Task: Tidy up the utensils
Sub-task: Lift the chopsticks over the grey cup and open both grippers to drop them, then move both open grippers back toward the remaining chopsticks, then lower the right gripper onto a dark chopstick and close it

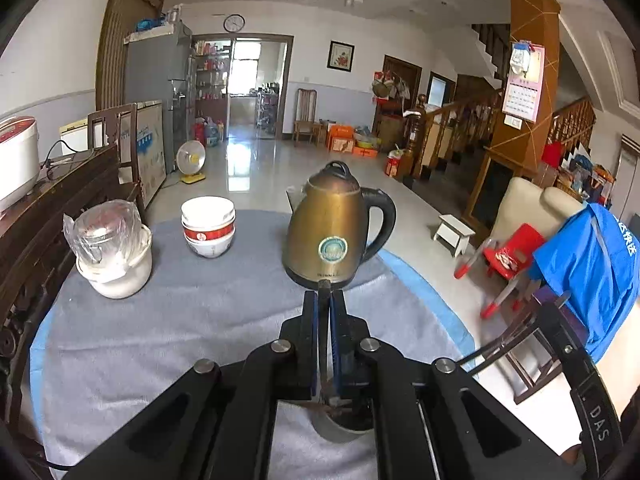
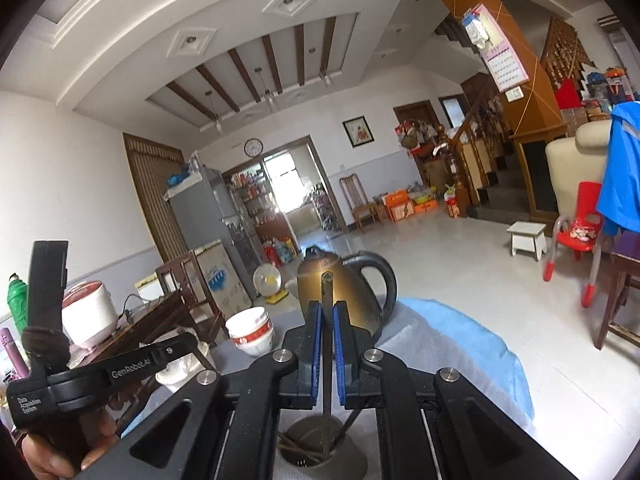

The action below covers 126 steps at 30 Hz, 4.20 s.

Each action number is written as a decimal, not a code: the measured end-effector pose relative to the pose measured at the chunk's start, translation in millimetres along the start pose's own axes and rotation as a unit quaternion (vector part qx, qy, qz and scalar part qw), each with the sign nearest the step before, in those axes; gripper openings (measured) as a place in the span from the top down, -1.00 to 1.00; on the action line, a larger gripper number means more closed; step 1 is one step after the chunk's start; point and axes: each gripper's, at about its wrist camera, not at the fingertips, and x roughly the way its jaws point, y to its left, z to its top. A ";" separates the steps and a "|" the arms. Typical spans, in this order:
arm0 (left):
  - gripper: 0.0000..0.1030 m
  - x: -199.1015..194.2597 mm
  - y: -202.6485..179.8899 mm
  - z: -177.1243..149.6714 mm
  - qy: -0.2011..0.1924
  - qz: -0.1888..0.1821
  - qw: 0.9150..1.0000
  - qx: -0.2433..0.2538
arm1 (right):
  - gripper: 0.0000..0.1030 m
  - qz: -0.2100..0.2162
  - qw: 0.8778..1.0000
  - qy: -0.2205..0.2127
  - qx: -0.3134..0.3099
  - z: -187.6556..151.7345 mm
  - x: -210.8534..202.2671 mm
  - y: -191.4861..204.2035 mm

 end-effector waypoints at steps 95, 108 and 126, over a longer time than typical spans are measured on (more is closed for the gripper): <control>-0.54 -34.4 120.1 -161.5 0.143 0.181 0.973 0.021 | -0.16 0.040 0.967 0.244 -0.062 -163.6 7.8 48.3; -0.54 -25.3 119.6 -164.9 0.155 0.177 0.972 0.025 | -0.16 0.038 0.966 0.251 -0.059 -166.5 13.5 46.5; -0.54 -6.9 124.8 -170.7 0.175 0.175 0.969 0.021 | -0.16 0.031 0.962 0.267 -0.050 -174.7 26.9 40.4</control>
